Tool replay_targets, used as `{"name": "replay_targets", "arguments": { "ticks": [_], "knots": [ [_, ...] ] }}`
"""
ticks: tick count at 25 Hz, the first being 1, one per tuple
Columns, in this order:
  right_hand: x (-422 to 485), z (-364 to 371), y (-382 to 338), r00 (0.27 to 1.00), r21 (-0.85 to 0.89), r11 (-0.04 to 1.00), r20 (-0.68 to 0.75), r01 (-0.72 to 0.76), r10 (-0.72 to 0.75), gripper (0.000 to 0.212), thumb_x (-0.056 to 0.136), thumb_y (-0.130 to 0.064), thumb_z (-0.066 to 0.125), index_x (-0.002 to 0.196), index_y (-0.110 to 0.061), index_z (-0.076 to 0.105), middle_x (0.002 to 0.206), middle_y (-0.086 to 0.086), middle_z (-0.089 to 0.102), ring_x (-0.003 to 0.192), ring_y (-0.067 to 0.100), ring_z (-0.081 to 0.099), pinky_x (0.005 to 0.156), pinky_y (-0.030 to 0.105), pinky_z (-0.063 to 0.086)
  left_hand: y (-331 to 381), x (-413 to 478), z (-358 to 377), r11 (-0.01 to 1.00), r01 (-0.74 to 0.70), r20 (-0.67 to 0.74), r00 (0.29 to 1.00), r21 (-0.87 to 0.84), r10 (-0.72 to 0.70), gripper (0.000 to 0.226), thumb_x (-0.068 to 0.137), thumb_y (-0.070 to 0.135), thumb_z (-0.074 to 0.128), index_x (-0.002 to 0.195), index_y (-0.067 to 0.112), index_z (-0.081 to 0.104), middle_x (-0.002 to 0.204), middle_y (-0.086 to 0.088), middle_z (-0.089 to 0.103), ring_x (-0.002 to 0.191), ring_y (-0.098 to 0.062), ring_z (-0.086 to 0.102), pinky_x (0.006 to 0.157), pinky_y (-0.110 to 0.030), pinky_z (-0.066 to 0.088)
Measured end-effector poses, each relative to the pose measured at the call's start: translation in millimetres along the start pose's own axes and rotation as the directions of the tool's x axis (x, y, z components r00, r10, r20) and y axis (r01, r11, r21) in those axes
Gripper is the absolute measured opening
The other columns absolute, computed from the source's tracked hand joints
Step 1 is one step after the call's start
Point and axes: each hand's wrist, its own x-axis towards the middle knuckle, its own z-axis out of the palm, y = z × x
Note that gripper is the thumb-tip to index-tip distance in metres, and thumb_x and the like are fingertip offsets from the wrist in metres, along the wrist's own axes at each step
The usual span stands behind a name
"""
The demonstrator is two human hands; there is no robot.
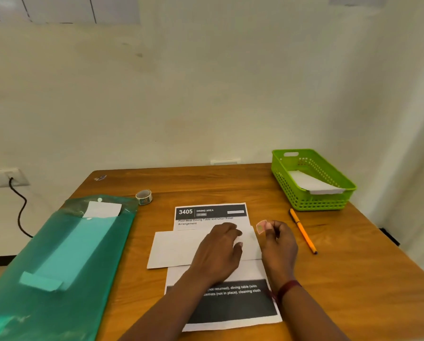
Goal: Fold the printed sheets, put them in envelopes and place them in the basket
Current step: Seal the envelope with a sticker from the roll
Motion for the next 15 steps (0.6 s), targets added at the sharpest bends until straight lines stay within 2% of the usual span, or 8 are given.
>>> {"name": "replay_targets", "arguments": {
  "ticks": [2,5,11,13,15],
  "knots": [
    [3,-2,3,0.998,-0.003,0.999,0.057,-0.040,0.041,0.010,0.093,-0.020,0.061,0.085,-0.024,0.065,0.092,-0.001,0.066,0.088,0.016,0.062,0.076,0.032,0.052,-2,3,8,1.000,0.023,0.065,0.998,-0.018,-0.022,0.044,0.100,0.040,0.043,0.140,0.022,0.049,0.149,0.004,0.042,0.136,-0.013,0.037,0.111,-0.027,0.031],
    [10,-6,4,0.981,-0.097,0.994,0.179,-0.055,0.071,0.011,0.093,-0.019,0.061,0.085,-0.024,0.066,0.090,-0.003,0.067,0.085,0.011,0.062,0.068,0.021,0.048,-9,0,17,0.996,0.041,0.108,0.993,0.080,-0.050,0.048,0.100,0.049,0.035,0.143,0.029,0.043,0.154,0.005,0.037,0.141,-0.015,0.031,0.118,-0.032,0.025],
    [46,-8,3,0.910,-0.377,0.919,0.410,0.117,0.053,0.011,0.095,-0.020,0.058,0.098,-0.018,0.069,0.096,-0.003,0.067,0.085,0.010,0.060,0.062,0.013,0.040,-8,-2,20,0.985,-0.010,0.099,0.995,0.173,-0.007,0.046,0.099,0.048,0.030,0.141,0.031,0.039,0.152,0.001,0.037,0.140,-0.020,0.032,0.117,-0.037,0.025],
    [59,-8,-1,0.857,-0.407,0.897,0.511,0.175,0.064,0.010,0.095,-0.021,0.059,0.094,-0.020,0.069,0.090,-0.001,0.069,0.073,0.011,0.061,0.058,0.015,0.043,-10,-2,22,0.982,-0.042,0.105,0.994,0.182,0.023,0.043,0.100,0.045,0.030,0.141,0.033,0.037,0.153,0.001,0.037,0.140,-0.020,0.033,0.118,-0.040,0.023],
    [71,-10,-9,0.790,-0.388,0.908,0.601,0.158,0.120,0.010,0.094,-0.021,0.061,0.089,-0.020,0.069,0.080,0.002,0.070,0.059,0.012,0.063,0.056,0.020,0.050,-11,-2,23,0.978,-0.077,0.118,0.991,0.193,0.054,0.043,0.101,0.043,0.028,0.142,0.037,0.033,0.155,0.002,0.034,0.143,-0.020,0.029,0.119,-0.043,0.019]
  ]
}}
